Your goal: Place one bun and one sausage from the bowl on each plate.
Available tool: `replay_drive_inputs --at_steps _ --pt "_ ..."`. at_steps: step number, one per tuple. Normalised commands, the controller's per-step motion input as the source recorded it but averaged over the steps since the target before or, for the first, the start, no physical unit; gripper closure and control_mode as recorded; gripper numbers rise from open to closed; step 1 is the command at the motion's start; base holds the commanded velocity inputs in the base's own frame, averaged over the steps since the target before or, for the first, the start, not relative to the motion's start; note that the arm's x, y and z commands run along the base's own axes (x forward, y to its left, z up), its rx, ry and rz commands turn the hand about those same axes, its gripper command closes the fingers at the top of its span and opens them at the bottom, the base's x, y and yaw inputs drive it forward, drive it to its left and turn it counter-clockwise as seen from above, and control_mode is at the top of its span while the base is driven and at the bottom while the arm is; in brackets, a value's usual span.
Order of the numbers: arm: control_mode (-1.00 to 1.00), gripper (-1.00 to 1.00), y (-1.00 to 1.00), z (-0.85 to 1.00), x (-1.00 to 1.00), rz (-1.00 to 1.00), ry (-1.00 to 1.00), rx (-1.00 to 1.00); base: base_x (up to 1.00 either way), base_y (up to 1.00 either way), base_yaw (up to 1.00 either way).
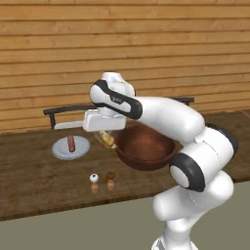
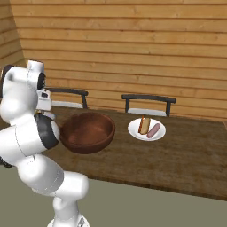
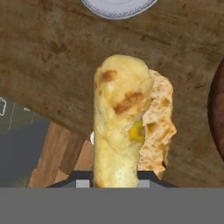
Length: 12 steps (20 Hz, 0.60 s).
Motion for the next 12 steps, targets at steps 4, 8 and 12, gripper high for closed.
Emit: replay_drive_inputs --at_steps 4,8,12 --pt "-1.0 1.0 0.89 -0.2 0.43 -0.39 -0.01 -0.13 0.0 0.0 0.0" --pt "-1.0 1.0 0.6 -0.45 0.46 -0.31 -0.04 -0.19 0.0 0.0 0.0" --pt "-1.0 1.0 0.05 -0.21 0.38 -0.18 -0.01 -0.07 0.0 0.0 0.0"
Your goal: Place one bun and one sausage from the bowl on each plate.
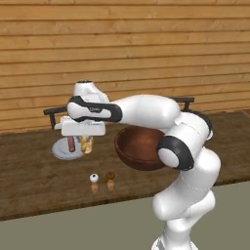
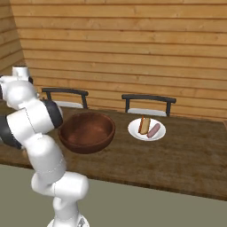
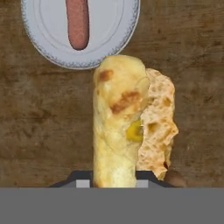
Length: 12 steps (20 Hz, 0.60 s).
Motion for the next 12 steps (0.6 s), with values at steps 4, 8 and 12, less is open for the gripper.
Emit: replay_drive_inputs --at_steps 4,8,12 --pt "-1.0 1.0 -0.04 -0.06 0.55 -0.01 0.03 0.0 0.0 0.0 0.0" --pt "-1.0 1.0 0.0 -0.44 0.6 0.0 0.0 -0.02 0.0 0.0 0.0" --pt "-1.0 1.0 0.07 -0.52 0.55 0.0 0.0 -0.05 0.0 0.0 0.0"
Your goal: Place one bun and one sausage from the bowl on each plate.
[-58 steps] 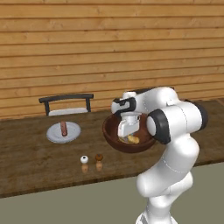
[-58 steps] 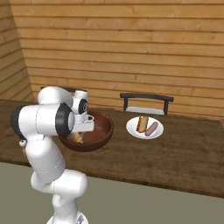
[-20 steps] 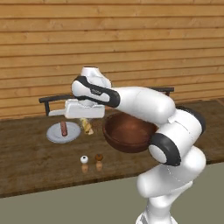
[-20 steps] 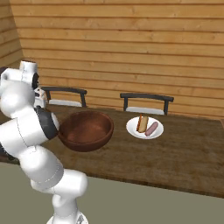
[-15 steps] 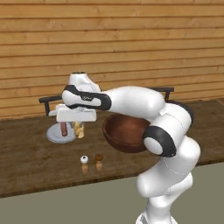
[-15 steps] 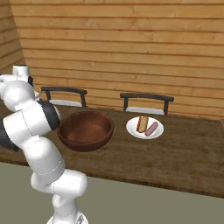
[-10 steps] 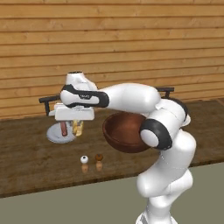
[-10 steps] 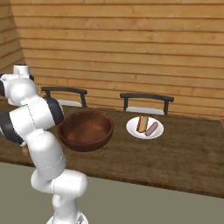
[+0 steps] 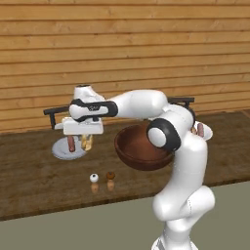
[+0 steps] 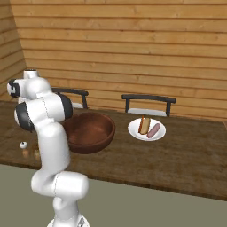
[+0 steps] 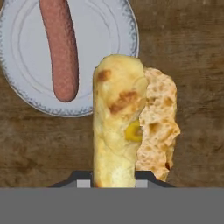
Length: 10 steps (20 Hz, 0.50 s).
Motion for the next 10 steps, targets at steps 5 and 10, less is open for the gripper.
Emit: replay_drive_inputs --at_steps 5,10 --pt "-1.0 1.0 0.4 -0.29 0.42 0.0 0.0 -0.04 0.0 0.0 0.0" --pt "-1.0 1.0 0.14 -0.16 0.34 0.0 0.0 0.0 0.0 0.0 0.0"
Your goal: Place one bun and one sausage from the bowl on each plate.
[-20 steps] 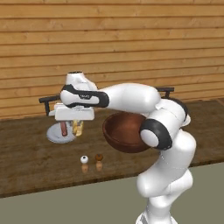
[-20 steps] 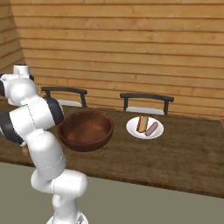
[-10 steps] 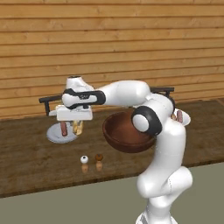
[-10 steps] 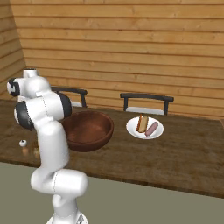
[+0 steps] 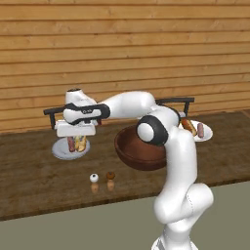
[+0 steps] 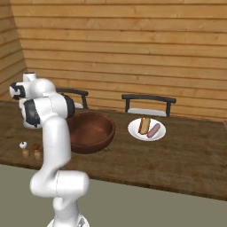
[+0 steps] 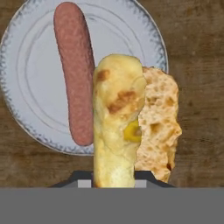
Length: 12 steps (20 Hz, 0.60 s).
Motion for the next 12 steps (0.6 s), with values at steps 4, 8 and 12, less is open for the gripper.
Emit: replay_drive_inputs --at_steps 4,8,12 --pt "-1.0 1.0 0.0 -0.28 0.06 0.0 0.0 0.0 0.0 0.0 0.0" --pt "-1.0 1.0 -0.07 -0.23 0.12 0.0 0.0 0.0 0.0 0.0 0.0" --pt "-1.0 1.0 -0.14 -0.1 0.35 0.0 -0.01 0.0 0.0 0.0 0.0"
